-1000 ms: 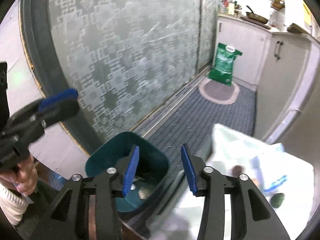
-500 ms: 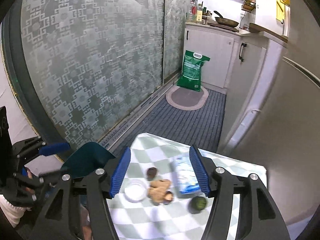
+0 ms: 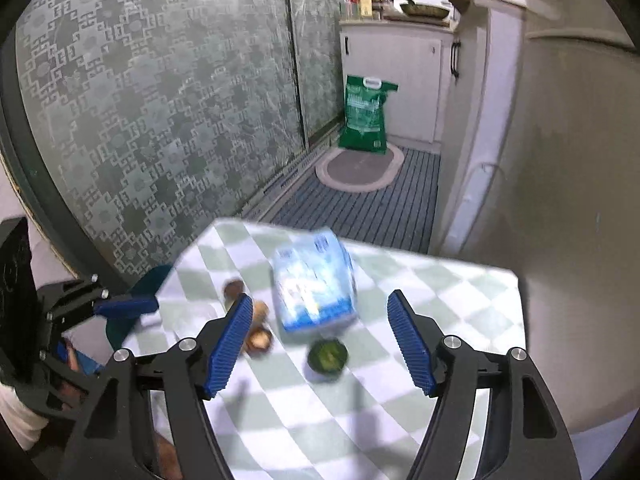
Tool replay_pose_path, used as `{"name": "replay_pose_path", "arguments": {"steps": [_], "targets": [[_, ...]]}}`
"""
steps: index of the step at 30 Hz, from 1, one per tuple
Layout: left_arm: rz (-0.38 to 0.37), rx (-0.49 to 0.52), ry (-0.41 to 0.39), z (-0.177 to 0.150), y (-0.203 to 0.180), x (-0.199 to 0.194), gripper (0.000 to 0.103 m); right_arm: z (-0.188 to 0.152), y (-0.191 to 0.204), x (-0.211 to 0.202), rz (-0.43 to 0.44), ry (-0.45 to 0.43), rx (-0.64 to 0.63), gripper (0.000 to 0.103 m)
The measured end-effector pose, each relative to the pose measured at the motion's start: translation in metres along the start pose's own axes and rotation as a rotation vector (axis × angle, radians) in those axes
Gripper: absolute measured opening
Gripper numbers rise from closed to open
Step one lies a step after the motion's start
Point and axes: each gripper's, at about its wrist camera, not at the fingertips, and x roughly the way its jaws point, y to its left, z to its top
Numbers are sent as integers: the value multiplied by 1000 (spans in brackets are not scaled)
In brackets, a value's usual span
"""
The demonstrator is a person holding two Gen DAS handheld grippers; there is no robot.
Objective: Collect trash
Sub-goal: 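Move both tools back over the table toward the remaining items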
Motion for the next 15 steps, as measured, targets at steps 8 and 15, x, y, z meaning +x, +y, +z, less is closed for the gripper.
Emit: {"name": "replay_pose_path", "arguments": {"steps": [8,15], "targets": [[76,19,32,2,-3,21,59,-23,-15,5,2,50,0,71],[91,15,35,6,-5,30,59,-34,-11,4,5,74,-39,71]]}}
